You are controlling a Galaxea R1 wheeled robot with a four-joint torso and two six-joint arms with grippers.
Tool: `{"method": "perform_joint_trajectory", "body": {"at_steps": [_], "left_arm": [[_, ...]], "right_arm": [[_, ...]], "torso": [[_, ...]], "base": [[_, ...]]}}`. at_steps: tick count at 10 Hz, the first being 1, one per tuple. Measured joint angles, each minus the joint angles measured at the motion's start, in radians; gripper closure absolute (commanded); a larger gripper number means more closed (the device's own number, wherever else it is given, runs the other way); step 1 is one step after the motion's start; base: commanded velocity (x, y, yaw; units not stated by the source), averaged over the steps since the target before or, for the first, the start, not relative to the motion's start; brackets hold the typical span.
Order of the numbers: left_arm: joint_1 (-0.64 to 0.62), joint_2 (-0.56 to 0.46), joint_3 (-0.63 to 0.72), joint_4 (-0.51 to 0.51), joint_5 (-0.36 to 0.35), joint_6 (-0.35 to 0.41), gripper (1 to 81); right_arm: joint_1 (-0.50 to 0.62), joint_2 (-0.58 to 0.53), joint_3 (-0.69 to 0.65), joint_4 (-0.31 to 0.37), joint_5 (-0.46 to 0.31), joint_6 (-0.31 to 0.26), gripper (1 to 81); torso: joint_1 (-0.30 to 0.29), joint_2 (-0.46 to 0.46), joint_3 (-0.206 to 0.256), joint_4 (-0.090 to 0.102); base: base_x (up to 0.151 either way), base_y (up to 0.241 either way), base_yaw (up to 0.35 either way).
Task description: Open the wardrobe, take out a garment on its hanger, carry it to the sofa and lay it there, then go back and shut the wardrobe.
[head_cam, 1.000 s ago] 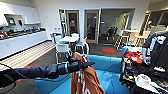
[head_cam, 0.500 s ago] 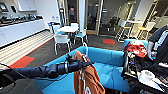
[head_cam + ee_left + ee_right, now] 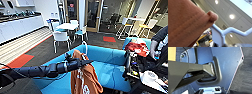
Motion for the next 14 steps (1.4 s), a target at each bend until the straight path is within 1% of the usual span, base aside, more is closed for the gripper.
{"method": "perform_joint_trajectory", "body": {"at_steps": [2, 5, 6, 9, 13, 14], "left_arm": [[-0.002, -0.026, -0.041, 0.0, -0.015, -0.016, 81.1], [-0.047, -0.074, -0.058, 0.0, -0.021, -0.042, 81.1], [-0.051, -0.08, -0.058, 0.0, -0.04, -0.044, 81.1], [-0.051, -0.084, -0.058, 0.0, -0.046, -0.049, 81.1], [-0.063, -0.11, -0.056, 0.001, -0.048, -0.056, 81.1], [-0.063, -0.116, -0.055, 0.001, -0.06, -0.056, 81.1]], "right_arm": [[-0.001, 0.0, 0.0, 0.0, -0.001, 0.0, 1.0], [0.001, 0.0, 0.0, 0.0, -0.001, 0.0, 1.0], [0.001, 0.0, 0.0, 0.0, -0.001, 0.0, 1.0], [0.001, 0.0, 0.0, 0.0, -0.001, 0.0, 1.0], [0.006, 0.003, 0.0, 0.0, -0.001, 0.0, 1.0], [0.004, 0.003, 0.0, 0.0, -0.001, 0.0, 1.0]], "torso": [[0.0, 0.0, 0.0, 0.0], [0.0, 0.0, 0.0, 0.0], [0.0, 0.0, 0.0, 0.0], [0.0, 0.0, 0.0, 0.0], [0.0, 0.001, -0.001, 0.0], [0.0, 0.001, -0.006, 0.0]], "base": [[0.081, 0.0, 0.0], [0.081, 0.0, 0.0], [0.081, 0.0, 0.0], [0.077, 0.0, 0.0], [0.0, 0.0, 0.0], [0.0, 0.0, 0.0]]}}
